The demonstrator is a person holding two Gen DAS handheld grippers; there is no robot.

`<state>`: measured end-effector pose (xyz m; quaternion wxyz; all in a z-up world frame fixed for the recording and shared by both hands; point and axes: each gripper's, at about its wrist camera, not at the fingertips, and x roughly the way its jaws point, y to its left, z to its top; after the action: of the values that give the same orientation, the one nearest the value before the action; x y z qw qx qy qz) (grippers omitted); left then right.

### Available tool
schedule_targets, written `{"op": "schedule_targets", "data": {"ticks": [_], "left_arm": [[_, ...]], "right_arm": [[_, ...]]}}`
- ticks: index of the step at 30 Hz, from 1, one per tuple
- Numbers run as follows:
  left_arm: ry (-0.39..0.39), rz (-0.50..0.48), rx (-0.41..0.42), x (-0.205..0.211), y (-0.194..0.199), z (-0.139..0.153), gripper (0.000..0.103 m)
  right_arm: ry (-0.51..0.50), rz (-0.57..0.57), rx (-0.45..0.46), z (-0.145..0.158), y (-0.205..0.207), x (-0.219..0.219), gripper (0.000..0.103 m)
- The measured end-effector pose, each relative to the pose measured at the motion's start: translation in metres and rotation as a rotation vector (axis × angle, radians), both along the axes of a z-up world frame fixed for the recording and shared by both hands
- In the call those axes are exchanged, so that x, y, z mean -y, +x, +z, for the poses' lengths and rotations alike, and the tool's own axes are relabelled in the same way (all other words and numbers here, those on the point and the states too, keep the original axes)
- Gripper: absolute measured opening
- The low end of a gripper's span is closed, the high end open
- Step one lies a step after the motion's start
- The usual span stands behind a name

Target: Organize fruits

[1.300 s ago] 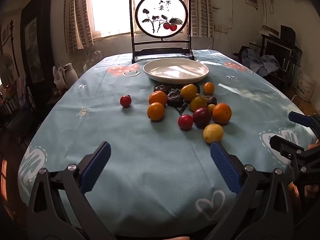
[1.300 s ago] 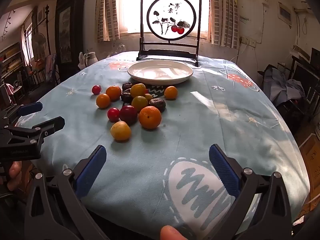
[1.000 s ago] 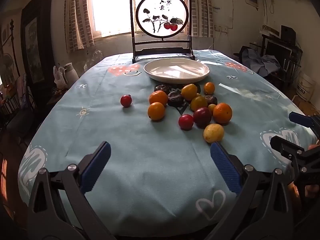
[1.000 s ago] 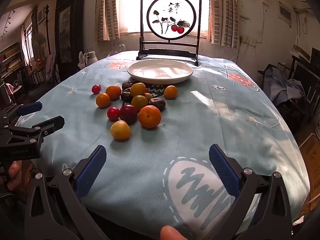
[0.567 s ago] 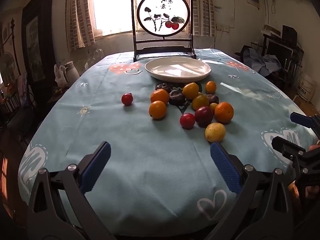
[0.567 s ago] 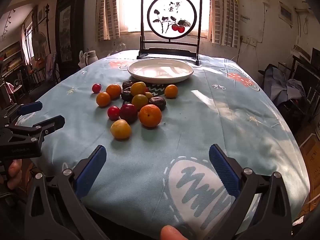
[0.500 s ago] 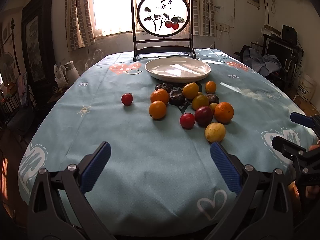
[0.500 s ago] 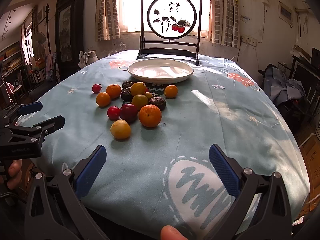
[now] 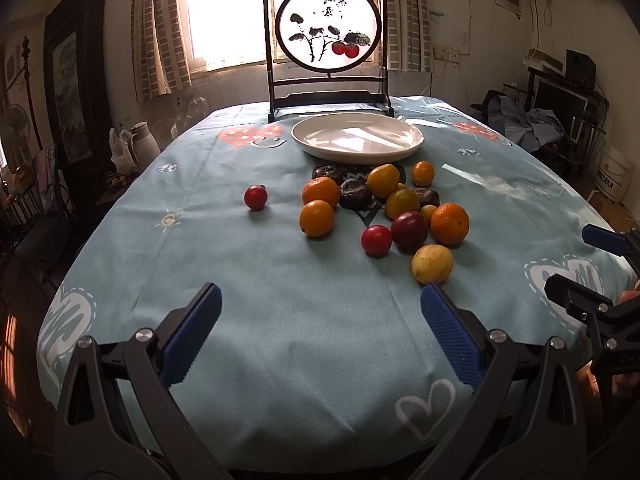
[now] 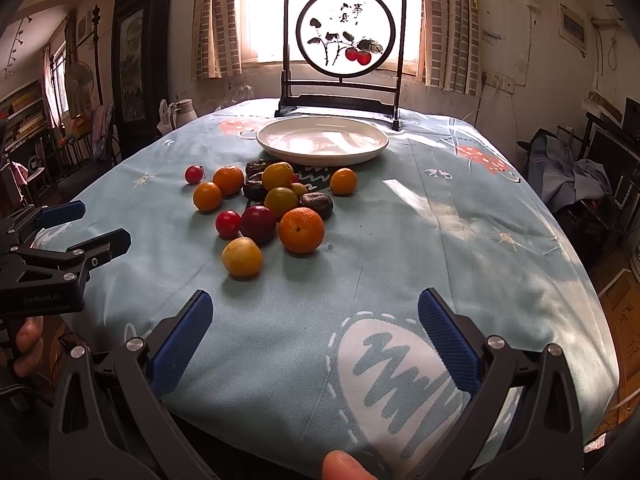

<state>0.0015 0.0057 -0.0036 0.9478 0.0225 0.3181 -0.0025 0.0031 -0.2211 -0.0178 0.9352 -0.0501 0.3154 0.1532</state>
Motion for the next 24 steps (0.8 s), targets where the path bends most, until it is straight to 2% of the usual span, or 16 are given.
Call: {"op": "schedule_targets", "data": {"ticks": [24], "left_arm": [[0.002,-0.001,-0.002,-0.0018,-0.0001,-0.0010,0.101]], "right_arm": [[-0.003,0.002,-0.004,0.0000,-0.0011,-0.0004,0.102]]}}
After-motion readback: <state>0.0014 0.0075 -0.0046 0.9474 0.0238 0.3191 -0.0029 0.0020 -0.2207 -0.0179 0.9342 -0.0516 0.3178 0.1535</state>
